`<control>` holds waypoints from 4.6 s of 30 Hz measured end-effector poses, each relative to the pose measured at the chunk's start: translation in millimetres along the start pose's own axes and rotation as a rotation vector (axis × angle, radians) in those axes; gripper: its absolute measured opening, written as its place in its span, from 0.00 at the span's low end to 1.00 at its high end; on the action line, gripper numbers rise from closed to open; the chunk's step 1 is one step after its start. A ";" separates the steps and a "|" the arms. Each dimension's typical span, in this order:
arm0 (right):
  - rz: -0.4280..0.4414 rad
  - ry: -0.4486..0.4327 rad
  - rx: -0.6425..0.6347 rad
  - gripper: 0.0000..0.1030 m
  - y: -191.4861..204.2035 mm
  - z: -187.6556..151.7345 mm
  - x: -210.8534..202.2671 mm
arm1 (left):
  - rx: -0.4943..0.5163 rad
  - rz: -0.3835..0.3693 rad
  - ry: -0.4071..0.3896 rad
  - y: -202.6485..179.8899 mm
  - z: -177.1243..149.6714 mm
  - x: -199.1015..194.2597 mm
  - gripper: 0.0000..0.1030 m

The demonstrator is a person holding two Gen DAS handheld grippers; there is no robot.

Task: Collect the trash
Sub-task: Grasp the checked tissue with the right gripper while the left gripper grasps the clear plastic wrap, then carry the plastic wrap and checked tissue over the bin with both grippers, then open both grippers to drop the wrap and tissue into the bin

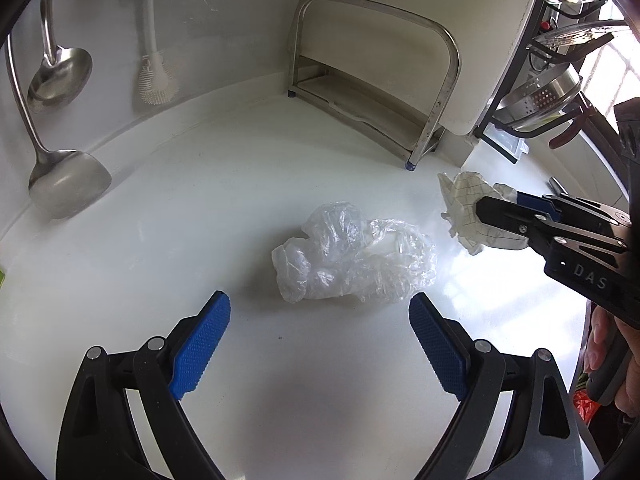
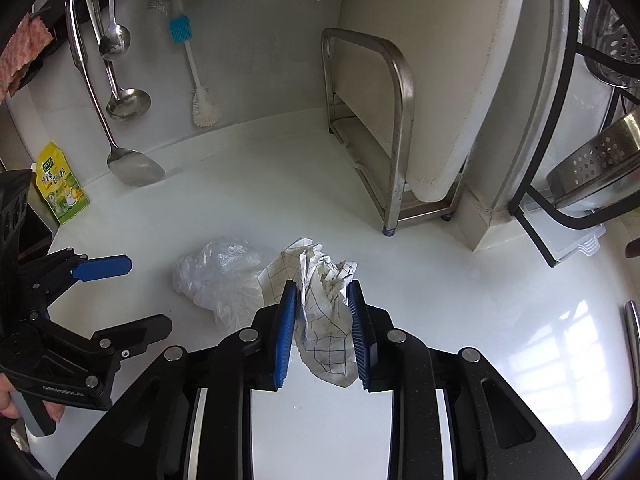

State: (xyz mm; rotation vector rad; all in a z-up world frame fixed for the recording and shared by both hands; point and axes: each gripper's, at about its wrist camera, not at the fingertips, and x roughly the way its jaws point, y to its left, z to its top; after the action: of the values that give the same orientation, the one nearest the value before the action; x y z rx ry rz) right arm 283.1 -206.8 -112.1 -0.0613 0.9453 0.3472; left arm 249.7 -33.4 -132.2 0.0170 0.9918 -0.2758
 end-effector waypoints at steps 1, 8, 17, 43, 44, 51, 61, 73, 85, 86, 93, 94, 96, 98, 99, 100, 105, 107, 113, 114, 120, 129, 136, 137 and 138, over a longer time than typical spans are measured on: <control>-0.004 0.000 0.003 0.24 -3.0 -1.9 -3.0 | 0.009 0.001 0.003 -2.9 1.9 3.8 0.86; -0.012 0.009 0.025 0.23 -11.7 -16.3 -8.7 | -0.028 0.002 0.037 -5.6 15.9 34.5 0.87; -0.013 0.007 0.047 0.23 -10.0 -36.8 -23.4 | 0.040 0.082 0.092 -5.5 26.4 75.9 0.81; 0.024 -0.031 0.064 0.23 20.4 -57.6 -89.2 | 0.137 0.064 -0.050 -29.6 -9.3 -69.7 0.29; 0.024 -0.033 0.063 0.23 22.5 -60.2 -94.3 | 0.142 0.062 -0.053 -30.1 -13.1 -76.6 0.29; 0.017 -0.029 0.056 0.23 37.1 -81.5 -125.7 | 0.165 0.062 -0.067 -35.7 -39.7 -116.3 0.29; 0.021 -0.005 0.025 0.23 62.1 -134.6 -167.6 | 0.193 0.008 -0.058 -54.3 -90.1 -158.4 0.29; 0.035 0.040 0.045 0.23 78.6 -223.0 -214.6 | 0.263 -0.071 0.021 -87.3 -165.9 -179.5 0.29; 0.045 0.110 0.085 0.23 97.2 -296.7 -238.1 | 0.344 -0.156 0.151 -122.0 -232.5 -171.9 0.29; 0.045 0.119 0.092 0.23 97.5 -302.6 -238.4 | 0.348 -0.158 0.162 -123.2 -236.6 -170.2 0.29; 0.049 0.183 0.140 0.23 103.7 -341.8 -236.1 | 0.366 -0.183 0.223 -131.5 -258.5 -164.2 0.29; 0.049 0.191 0.144 0.23 104.0 -346.1 -235.5 | 0.369 -0.182 0.230 -132.5 -261.8 -162.6 0.29; 0.046 0.202 0.149 0.23 104.9 -352.7 -234.8 | 0.373 -0.185 0.248 -133.8 -267.9 -158.0 0.29; 0.040 0.210 0.150 0.23 104.9 -358.0 -233.9 | 0.384 -0.183 0.263 -136.0 -273.3 -153.3 0.29; 0.038 0.214 0.154 0.23 104.8 -360.8 -233.0 | 0.389 -0.183 0.272 -137.5 -275.6 -150.6 0.29; 0.034 0.220 0.157 0.23 104.4 -363.6 -231.8 | 0.393 -0.184 0.281 -138.8 -277.9 -147.8 0.29; 0.024 0.254 0.173 0.23 104.5 -377.9 -223.6 | 0.404 -0.186 0.318 -142.7 -290.0 -134.5 0.29; 0.025 0.266 0.177 0.23 105.3 -382.3 -220.6 | 0.408 -0.187 0.329 -144.2 -294.3 -130.2 0.29; 0.021 0.290 0.172 0.23 105.9 -388.6 -213.8 | 0.405 -0.196 0.355 -147.1 -300.1 -120.8 0.29; 0.018 0.296 0.172 0.23 105.3 -389.9 -211.5 | 0.407 -0.195 0.361 -148.2 -301.1 -118.6 0.29; 0.004 0.348 0.151 0.24 102.6 -400.0 -187.5 | 0.429 -0.181 0.388 -149.4 -311.4 -101.5 0.30; -0.006 0.401 0.137 0.25 99.8 -411.0 -162.4 | 0.436 -0.168 0.427 -146.0 -319.4 -83.1 0.32; 0.015 0.407 0.138 0.56 103.1 -411.9 -160.9 | 0.447 -0.155 0.432 -141.1 -318.2 -83.9 0.55; 0.018 0.409 0.137 0.60 103.8 -411.3 -161.7 | 0.453 -0.148 0.427 -140.6 -318.1 -85.6 0.61; 0.019 0.410 0.135 0.60 104.3 -410.4 -162.9 | 0.460 -0.139 0.424 -140.2 -317.9 -87.4 0.69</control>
State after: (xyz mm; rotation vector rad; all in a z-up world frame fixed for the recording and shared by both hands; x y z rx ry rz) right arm -158.6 -234.5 -212.3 0.0010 1.3737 0.2925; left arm -90.4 -105.1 -219.2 0.4416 1.3333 -0.6419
